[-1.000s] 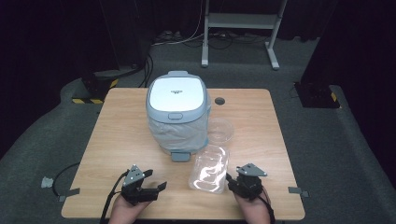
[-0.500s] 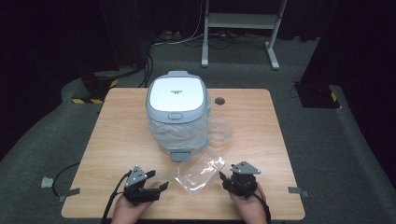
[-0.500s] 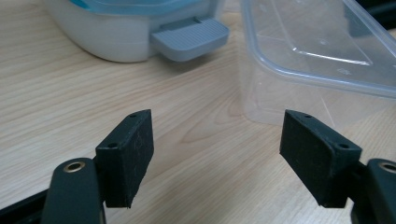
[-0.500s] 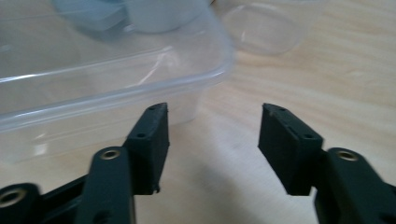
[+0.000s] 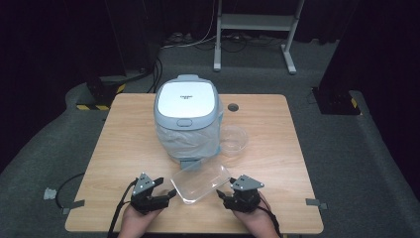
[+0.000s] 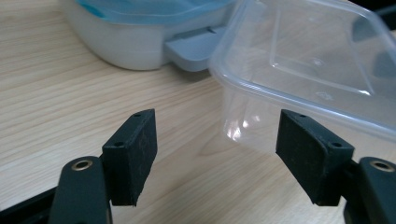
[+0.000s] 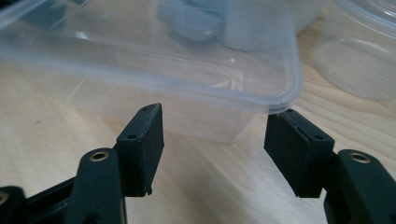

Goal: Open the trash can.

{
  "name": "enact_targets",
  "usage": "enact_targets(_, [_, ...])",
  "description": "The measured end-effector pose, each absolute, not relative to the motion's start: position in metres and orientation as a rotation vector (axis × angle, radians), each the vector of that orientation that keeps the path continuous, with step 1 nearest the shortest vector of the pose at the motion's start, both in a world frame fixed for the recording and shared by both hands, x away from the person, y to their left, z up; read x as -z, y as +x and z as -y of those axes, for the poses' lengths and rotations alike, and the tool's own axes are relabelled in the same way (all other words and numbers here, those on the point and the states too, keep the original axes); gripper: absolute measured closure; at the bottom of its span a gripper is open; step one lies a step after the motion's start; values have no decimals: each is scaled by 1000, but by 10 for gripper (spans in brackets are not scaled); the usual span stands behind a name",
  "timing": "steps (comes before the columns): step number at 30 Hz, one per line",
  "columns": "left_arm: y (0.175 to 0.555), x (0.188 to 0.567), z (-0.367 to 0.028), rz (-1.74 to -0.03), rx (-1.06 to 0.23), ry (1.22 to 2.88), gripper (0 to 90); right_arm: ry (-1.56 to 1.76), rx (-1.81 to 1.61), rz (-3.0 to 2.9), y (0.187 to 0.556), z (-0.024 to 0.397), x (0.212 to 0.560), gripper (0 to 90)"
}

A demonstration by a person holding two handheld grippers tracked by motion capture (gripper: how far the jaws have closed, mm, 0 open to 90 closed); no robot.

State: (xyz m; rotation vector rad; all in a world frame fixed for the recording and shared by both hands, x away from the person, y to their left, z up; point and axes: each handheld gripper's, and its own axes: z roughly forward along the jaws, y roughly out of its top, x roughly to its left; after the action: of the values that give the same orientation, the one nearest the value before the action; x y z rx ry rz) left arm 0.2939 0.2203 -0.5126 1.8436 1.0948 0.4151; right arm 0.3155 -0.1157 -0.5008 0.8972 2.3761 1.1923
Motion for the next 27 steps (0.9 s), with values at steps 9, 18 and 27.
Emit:
enact_targets(9, [297, 512, -244, -1173, -448, 1769, 310, 866, -1182, -2381, 307, 108, 501, 501])
enact_targets(18, [300, 516, -244, -1185, -457, 1782, 335, 973, -1127, -2314, 309, 131, 501, 615])
enact_targets(27, [301, 517, -238, -1176, -474, 1804, 393, 1011, -1110, -2257, 324, 115, 502, 678])
